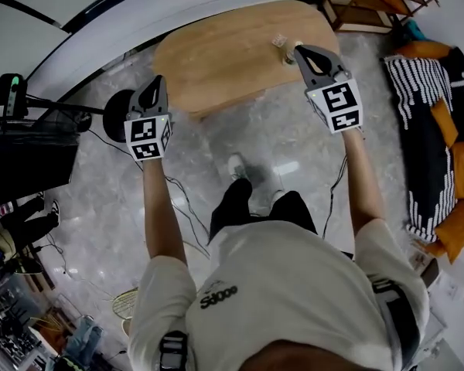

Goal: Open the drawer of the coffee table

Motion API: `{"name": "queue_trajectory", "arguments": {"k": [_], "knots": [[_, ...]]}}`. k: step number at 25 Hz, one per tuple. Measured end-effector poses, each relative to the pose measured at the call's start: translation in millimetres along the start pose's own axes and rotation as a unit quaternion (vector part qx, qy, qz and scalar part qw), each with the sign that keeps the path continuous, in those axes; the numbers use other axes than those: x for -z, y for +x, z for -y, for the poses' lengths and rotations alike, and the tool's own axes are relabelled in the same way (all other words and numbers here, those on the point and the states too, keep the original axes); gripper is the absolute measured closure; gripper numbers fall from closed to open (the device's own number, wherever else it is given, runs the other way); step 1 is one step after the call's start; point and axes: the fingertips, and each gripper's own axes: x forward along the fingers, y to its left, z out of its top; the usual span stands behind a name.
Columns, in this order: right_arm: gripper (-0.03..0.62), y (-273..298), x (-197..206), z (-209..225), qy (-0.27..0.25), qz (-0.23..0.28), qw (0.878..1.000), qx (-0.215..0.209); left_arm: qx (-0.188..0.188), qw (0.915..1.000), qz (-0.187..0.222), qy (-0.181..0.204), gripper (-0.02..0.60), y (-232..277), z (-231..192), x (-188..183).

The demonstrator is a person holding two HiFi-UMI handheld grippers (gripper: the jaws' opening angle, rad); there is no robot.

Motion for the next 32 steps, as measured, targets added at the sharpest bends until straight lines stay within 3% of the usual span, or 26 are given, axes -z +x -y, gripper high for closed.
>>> {"name": "queue_trajectory", "arguments": {"k": [6,16,24,32], "knots": [[0.589,17,77,-15,-0.015,0.016,1.000,-0.001,-0.002,1.0000,-0.006,0.008,0.566,29,17,84],[0.589,47,298,-51,0.004,-0.005,1.000,0.006,-0.027,0.9991,-0.030,0.009,0.566,63,72,290],[0.589,92,404,-109,0.002,0.044,0.998,-0.035,-0.037,0.9990,-0.023,0.006,0.566,88,91,413],[0.589,111,478,-140,0.009,0.056,0.997,-0.048,-0.058,0.9980,-0.024,-0.007,0.566,82,113,489]]}}
